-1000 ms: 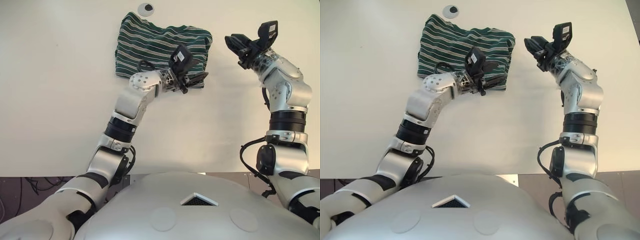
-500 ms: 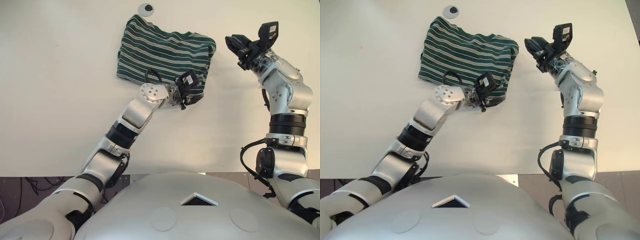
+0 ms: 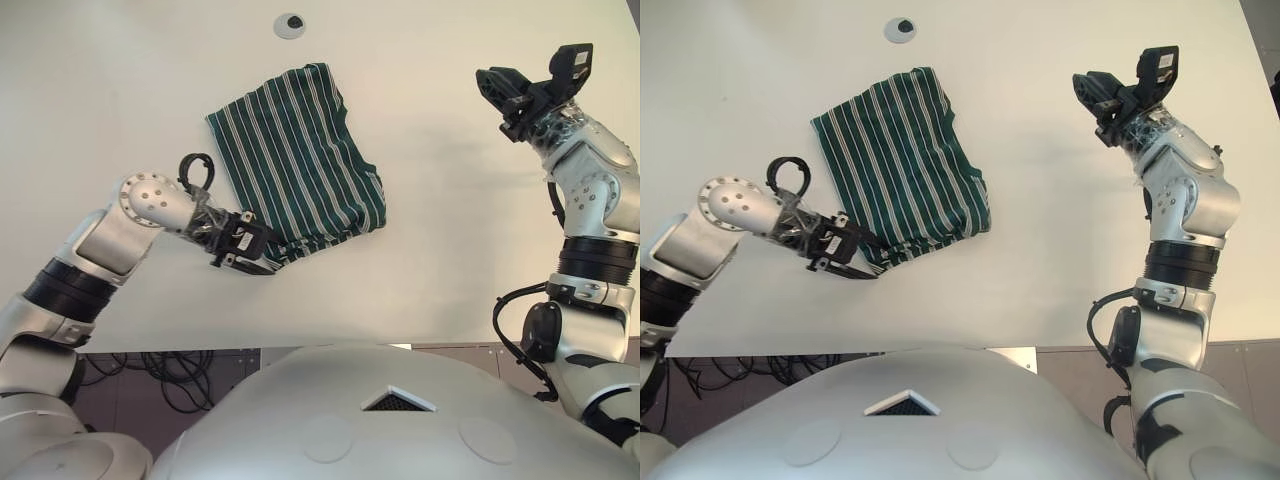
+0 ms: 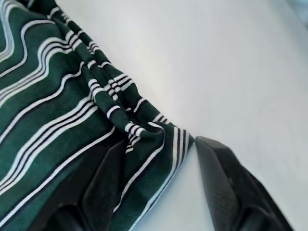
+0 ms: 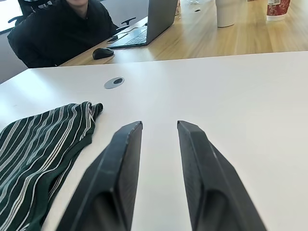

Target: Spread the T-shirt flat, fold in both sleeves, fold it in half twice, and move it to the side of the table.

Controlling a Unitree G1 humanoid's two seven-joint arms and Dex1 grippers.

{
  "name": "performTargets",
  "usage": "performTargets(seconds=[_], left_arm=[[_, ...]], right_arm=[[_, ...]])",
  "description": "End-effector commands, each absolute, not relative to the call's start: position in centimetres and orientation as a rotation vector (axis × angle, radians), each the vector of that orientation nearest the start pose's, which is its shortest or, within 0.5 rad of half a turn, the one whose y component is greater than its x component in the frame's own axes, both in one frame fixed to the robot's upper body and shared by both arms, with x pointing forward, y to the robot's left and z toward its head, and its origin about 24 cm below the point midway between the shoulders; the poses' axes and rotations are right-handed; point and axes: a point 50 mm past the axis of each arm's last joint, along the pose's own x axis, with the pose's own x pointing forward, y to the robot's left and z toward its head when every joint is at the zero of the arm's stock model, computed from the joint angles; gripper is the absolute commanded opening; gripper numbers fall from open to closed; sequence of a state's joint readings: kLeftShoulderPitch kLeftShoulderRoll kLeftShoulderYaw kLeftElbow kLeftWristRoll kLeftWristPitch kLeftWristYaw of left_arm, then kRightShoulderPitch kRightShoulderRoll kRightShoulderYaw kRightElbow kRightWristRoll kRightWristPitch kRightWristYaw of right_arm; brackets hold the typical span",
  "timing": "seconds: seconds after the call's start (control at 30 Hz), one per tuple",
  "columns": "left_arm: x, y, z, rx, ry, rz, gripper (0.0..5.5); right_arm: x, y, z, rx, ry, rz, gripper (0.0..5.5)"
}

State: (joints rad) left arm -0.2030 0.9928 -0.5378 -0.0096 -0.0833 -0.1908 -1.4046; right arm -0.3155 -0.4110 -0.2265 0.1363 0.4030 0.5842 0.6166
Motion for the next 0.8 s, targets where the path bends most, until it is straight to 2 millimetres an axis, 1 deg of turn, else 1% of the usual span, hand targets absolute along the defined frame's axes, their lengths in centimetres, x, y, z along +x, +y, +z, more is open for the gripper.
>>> performTargets(seconds=[0.03,0.1,0.17,0.27,0.3,0.33,0.4,0.43,0.5,0.6,0.7,0.8], left_arm=[[19.2,21.0,6.1,0.683,0.627,-1.841,2.52],[20.1,20.4,8.4,0.535,0.547,-1.793,2.52],[20.7,20.7,10.0,0.428,0.523,-1.754,2.52],[20.8,21.2,11.2,0.333,0.529,-1.720,2.52],[21.2,21.3,11.6,0.292,0.522,-1.698,2.52],[21.9,21.4,11.8,0.270,0.497,-1.641,2.52],[24.1,21.6,11.8,0.259,0.445,-1.463,2.52],[25.5,21.7,11.5,0.285,0.422,-1.359,2.52],[27.7,21.6,10.9,0.311,0.376,-1.188,2.52],[30.4,21.9,9.9,0.351,0.299,-0.935,2.52],[31.6,22.4,8.8,0.329,0.268,-0.766,2.52],[32.5,22.4,8.4,0.332,0.231,-0.664,2.52]], right_arm=[[29.1,-22.8,8.1,0.159,0.310,0.488,1.32],[28.7,-22.1,7.8,0.148,0.316,0.518,1.32],[28.4,-20.9,7.6,0.120,0.317,0.563,1.32],[28.2,-19.6,7.6,0.110,0.301,0.612,1.32],[28.2,-19.2,7.5,0.105,0.297,0.623,1.32],[28.5,-18.4,7.5,0.097,0.288,0.651,1.32],[29.3,-16.6,7.5,0.062,0.272,0.707,1.32],[29.7,-15.7,7.5,0.046,0.266,0.731,1.32],[30.0,-14.3,7.3,0.001,0.261,0.769,1.32],[30.7,-12.2,6.9,-0.038,0.244,0.835,1.32],[32.3,-10.8,5.9,-0.089,0.255,0.890,1.32],[33.4,-10.1,4.9,-0.160,0.275,0.957,1.32]])
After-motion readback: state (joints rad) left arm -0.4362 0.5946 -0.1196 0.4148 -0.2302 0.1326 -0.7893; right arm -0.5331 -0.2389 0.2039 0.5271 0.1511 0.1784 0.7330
